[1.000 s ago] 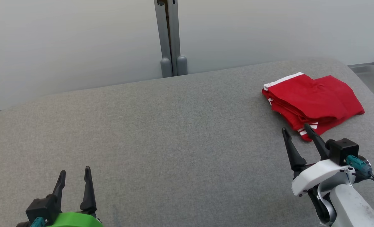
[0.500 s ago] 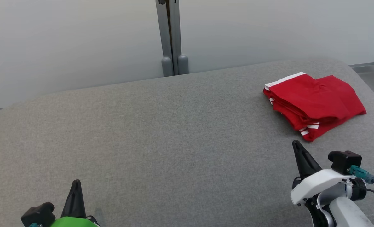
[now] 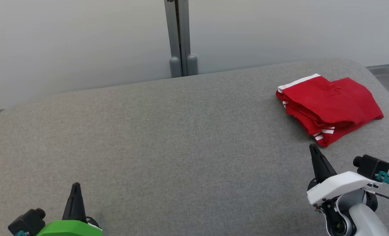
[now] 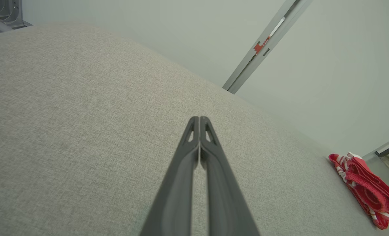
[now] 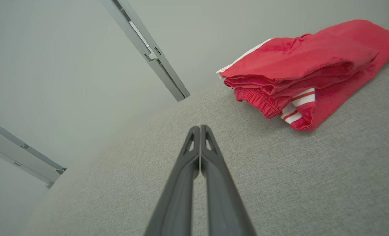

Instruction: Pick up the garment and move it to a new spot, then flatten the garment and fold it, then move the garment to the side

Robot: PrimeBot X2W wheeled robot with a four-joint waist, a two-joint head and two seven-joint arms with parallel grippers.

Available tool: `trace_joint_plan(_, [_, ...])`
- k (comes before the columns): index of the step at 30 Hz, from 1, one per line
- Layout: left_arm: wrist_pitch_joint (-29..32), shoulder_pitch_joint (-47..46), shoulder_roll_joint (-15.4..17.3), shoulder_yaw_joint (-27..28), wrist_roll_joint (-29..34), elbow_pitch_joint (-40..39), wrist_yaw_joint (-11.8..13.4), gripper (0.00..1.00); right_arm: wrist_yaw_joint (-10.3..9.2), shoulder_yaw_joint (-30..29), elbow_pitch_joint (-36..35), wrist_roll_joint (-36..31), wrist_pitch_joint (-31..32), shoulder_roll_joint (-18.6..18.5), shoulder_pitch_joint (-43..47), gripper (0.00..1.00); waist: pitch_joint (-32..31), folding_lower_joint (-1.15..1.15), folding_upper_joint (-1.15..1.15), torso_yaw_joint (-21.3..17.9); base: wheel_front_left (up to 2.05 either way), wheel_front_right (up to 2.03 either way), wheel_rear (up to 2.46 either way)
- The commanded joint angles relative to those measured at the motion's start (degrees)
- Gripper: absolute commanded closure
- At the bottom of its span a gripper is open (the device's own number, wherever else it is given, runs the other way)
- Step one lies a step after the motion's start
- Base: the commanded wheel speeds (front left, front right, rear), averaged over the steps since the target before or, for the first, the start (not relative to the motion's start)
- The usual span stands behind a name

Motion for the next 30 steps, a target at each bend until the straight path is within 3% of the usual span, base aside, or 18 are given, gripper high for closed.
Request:
trace_joint_plan(1, [0.52, -1.97, 0.35, 0.41, -2.09, -1.1, -0.13, 1.0, -0.02, -0.77, -1.32, 2.06, 0.42, -0.07, -0.64, 1.0, 0.05, 0.0, 0.0, 0.05, 0.0, 0.0, 0.0])
trace_joint_plan(30, [6.15, -4.22, 0.45, 1.16, -23.25, -2.46, -0.29, 1.0, -0.04, -5.7, -4.57, 21.39, 6.16, 2.6, 0.76, 1.0, 1.04, 0.0, 0.0, 0.92, 0.0, 0.0, 0.0])
